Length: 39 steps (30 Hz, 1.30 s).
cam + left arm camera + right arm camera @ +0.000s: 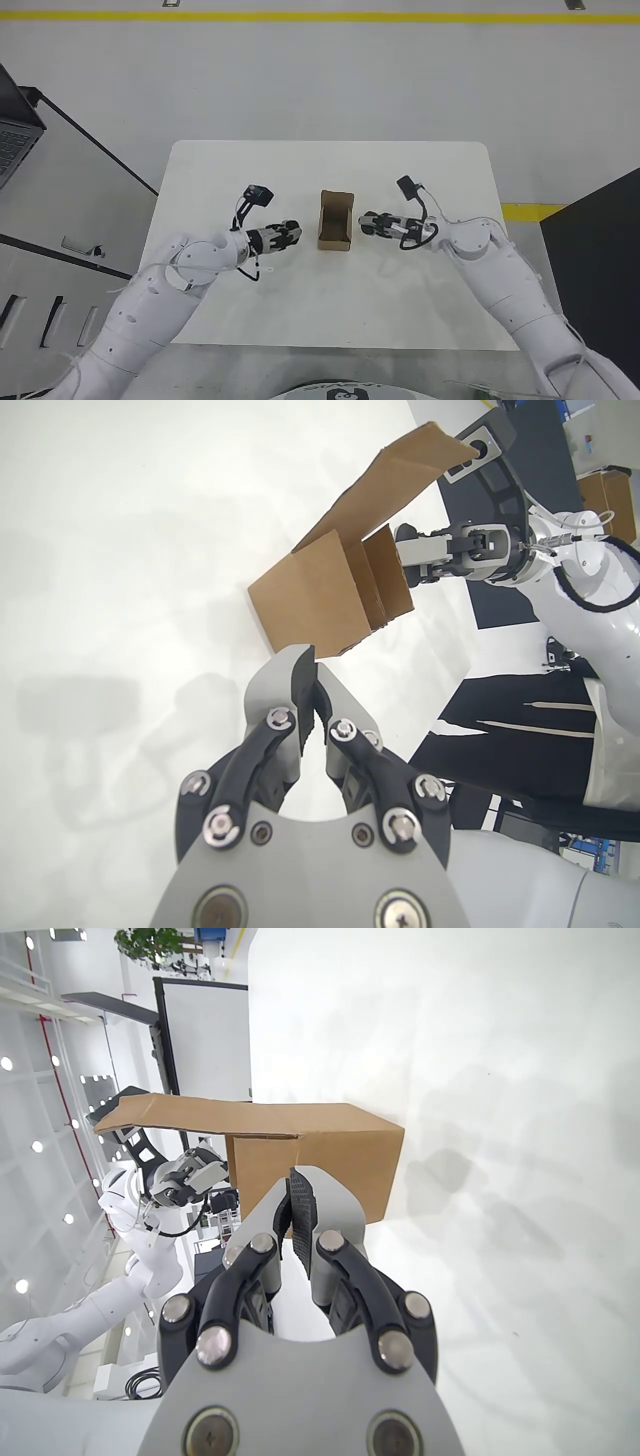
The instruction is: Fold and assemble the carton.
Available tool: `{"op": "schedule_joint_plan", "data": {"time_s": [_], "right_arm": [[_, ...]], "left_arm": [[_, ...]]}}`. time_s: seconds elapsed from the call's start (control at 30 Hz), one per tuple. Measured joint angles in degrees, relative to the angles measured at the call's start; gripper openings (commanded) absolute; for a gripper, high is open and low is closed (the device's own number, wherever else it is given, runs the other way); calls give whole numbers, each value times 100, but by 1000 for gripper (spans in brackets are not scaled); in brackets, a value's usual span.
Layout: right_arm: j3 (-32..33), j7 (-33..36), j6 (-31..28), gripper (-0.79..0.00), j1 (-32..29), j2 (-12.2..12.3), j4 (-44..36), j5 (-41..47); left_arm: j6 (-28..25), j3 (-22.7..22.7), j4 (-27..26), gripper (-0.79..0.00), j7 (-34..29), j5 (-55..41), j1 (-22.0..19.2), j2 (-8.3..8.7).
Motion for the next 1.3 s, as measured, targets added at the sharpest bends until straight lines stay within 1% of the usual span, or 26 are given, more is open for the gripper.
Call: {"op": "schedule_joint_plan", "data": {"time_s": [0.07,0.2,0.3,0.43,0.63,1.13,1.3], "right_arm": [[-39,-79,45,-785,-16,-17,-9,-4],[-93,-134,56,-785,-23,-50,58,85],[-141,-162,44,-785,0,-74,114,83],[-196,-219,24,-785,40,-107,193,95],[-291,-307,-12,-785,133,-167,297,111],[-407,-429,-151,-785,338,-288,539,183],[-372,-458,-151,-785,360,-296,607,161]], "left_arm": [[5,160,97,-785,79,-39,-77,-52],[56,581,451,-785,395,-144,-342,-208],[124,791,738,-785,539,-199,-531,-304],[113,949,1016,-785,564,-214,-718,-385],[102,1004,1193,-785,628,-253,-806,-448],[-67,1015,1260,-785,292,-418,-792,-503],[9,886,1321,-785,361,-407,-767,-494]]}}
